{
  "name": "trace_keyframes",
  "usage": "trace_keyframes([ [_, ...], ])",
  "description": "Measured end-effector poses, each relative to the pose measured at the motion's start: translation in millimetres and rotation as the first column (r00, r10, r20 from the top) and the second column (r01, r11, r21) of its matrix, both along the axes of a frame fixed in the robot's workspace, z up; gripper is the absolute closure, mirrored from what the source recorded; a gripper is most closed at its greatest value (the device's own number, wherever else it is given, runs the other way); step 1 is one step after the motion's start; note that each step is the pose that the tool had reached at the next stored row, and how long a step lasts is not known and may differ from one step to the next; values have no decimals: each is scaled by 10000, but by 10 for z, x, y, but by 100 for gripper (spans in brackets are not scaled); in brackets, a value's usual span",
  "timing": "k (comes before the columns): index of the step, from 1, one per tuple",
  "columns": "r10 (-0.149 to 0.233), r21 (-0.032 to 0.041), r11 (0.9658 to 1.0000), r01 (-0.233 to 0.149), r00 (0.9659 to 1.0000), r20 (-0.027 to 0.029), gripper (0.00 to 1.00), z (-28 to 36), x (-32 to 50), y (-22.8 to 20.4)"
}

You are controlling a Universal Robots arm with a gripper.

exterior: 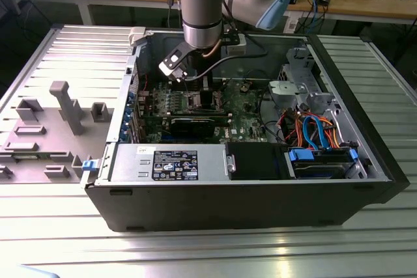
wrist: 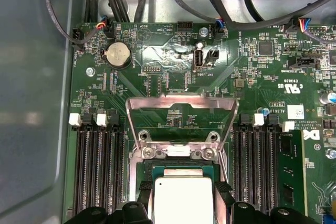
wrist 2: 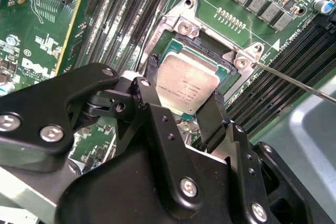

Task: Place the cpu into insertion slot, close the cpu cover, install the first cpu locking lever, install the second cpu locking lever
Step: 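Place the cpu into insertion slot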

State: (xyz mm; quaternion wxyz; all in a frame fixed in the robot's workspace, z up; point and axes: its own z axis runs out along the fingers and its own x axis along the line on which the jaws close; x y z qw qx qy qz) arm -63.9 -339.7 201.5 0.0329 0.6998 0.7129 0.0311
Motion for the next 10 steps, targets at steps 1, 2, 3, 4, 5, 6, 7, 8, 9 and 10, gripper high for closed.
trace_keyframes([
  [1, 0, 3, 10000, 0, 10000, 0, 45, -3, 0, 1],
  [2, 0, 11, 10000, 0, 10000, -1, 45, -10, 1, 3],
  [3, 0, 17, 10000, 0, 10000, -1, 45, -14, 1, 3],
  [4, 0, 23, 10000, 0, 10000, -2, 45, -19, 1, 4],
  [5, -1, 31, 10000, 1, 10000, -3, 45, -25, 1, 5],
  [6, -3, 35, 10000, 3, 10000, -4, 45, -29, 2, 6],
  [7, -3, 40, 10000, 3, 10000, -6, 45, -32, 2, 6],
  [8, -3, 47, 10000, 3, 10000, -7, 45, -34, 2, 6],
  [9, -3, 61, 10000, 3, 10000, -7, 45, -36, 2, 6],
  [10, -3, 68, 10000, 3, 10000, -6, 45, -36, 3, 7],
])
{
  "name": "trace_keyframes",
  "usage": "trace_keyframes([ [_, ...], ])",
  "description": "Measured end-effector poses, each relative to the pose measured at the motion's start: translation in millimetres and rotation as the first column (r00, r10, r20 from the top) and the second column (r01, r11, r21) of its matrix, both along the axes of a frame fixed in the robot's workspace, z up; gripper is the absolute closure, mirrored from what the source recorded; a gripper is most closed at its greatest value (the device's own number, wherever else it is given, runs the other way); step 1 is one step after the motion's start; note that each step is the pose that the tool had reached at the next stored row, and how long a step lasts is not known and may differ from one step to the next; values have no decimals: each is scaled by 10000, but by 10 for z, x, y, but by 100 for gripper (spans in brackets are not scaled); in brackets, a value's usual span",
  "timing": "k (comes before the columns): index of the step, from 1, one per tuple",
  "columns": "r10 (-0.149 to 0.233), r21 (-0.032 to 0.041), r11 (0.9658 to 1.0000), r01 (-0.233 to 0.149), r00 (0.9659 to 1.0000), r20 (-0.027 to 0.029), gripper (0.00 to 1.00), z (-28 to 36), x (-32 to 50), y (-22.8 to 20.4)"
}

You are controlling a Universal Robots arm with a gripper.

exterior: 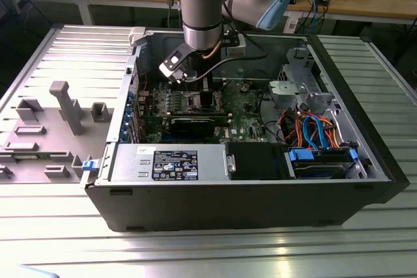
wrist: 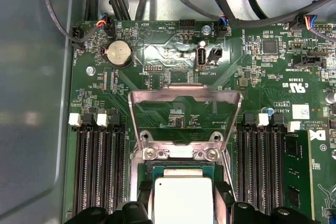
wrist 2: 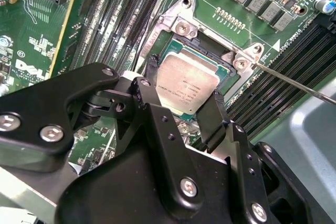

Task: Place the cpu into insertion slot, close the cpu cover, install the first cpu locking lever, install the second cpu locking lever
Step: 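Place the cpu into insertion slot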

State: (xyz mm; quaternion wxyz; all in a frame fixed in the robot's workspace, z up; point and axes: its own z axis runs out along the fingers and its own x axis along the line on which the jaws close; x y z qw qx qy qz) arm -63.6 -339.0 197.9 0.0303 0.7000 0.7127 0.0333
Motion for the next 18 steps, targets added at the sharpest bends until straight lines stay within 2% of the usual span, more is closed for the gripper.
trace_keyframes([
  [10, 1, 3, 10000, -1, 10000, 2, 45, -2, 0, 0],
  [12, 1, 7, 10000, -1, 10000, 3, 44, -3, 1, 0],
  [13, 0, 6, 10000, 0, 10000, 3, 38, -3, 0, 0],
  [14, 0, 6, 10000, 0, 10000, 3, 38, -2, 0, 0],
  [18, -6, 56, 10000, 6, 10000, 1, 38, -5, 1, 2],
])
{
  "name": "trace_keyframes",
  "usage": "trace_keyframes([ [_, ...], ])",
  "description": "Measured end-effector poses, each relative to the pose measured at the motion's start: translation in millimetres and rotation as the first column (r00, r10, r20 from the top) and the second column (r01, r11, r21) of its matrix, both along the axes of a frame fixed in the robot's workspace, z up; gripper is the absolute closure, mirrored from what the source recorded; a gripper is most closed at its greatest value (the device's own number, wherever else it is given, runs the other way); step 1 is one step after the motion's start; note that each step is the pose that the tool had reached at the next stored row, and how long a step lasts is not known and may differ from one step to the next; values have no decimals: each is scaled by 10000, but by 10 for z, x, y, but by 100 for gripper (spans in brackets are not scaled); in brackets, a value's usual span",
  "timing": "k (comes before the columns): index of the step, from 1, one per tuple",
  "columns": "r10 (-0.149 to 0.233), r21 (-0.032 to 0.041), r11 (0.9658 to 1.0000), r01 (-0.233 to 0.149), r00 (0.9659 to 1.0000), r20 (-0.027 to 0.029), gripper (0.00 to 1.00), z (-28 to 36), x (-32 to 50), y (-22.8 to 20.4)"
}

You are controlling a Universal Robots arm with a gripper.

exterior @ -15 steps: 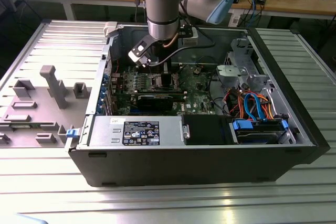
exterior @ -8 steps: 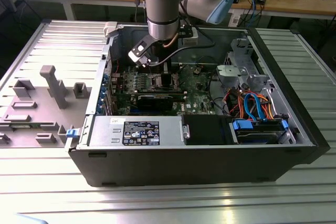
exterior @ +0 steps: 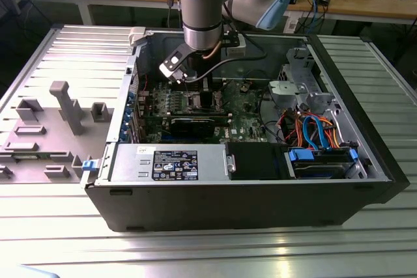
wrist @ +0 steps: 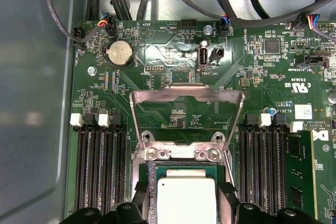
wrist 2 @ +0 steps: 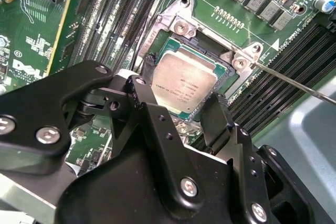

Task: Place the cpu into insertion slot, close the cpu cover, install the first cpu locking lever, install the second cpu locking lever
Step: 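Place the cpu into insertion slot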

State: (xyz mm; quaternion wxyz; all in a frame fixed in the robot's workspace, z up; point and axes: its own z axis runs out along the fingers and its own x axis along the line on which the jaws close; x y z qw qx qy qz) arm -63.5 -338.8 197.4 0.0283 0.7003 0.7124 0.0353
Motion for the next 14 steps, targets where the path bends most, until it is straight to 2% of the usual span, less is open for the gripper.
trace_keyframes([
  [7, -105, 41, 9999, 105, 9999, 1, 38, -6, 2, 17],
  [11, -107, 90, 9999, 107, 9999, 2, 38, -11, 2, 19],
  [13, -106, 88, 9999, 106, 9999, 1, 37, -11, 3, 18],
  [14, -107, 88, 9999, 107, 9999, 1, 31, -11, 2, 18],
])
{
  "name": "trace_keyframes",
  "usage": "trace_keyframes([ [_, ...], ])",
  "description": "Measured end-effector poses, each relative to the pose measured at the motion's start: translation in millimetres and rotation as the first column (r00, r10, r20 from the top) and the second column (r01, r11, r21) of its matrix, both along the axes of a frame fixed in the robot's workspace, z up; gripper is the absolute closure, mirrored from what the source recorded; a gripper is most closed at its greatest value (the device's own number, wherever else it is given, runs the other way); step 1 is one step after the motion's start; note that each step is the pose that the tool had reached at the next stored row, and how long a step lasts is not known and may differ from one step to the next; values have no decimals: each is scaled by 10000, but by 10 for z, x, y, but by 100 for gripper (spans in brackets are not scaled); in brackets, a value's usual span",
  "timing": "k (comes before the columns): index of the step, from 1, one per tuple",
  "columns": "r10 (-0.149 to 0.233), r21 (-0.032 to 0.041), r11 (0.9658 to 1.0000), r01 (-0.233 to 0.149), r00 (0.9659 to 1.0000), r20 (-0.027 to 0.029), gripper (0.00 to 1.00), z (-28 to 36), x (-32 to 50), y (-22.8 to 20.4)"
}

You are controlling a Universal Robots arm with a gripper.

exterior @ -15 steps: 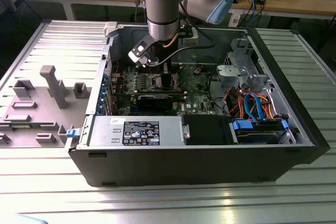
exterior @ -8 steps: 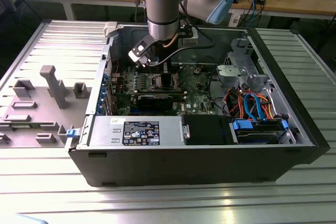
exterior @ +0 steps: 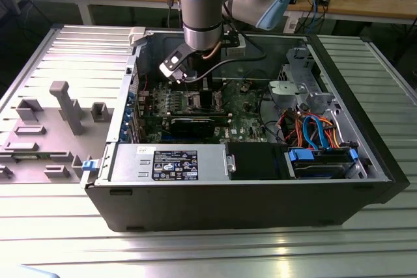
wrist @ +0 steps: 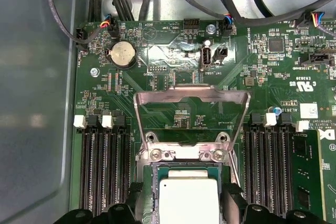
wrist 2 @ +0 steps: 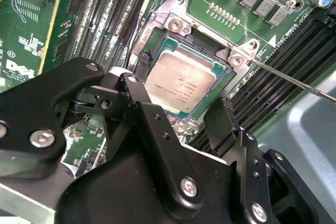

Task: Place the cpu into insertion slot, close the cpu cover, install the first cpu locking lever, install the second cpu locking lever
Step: 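Place the cpu into insertion slot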

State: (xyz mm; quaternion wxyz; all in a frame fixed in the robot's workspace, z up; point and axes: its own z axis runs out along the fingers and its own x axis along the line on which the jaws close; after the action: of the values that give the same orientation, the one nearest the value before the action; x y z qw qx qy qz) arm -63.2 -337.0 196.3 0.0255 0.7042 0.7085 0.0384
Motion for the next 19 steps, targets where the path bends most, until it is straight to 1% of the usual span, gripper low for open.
trace_keyframes([
  [15, 0, 7, 10000, 0, 10000, 0, 31, 1, 0, 0],
  [19, 2, -28, 10000, -2, 10000, -3, 31, 31, 1, 0],
])
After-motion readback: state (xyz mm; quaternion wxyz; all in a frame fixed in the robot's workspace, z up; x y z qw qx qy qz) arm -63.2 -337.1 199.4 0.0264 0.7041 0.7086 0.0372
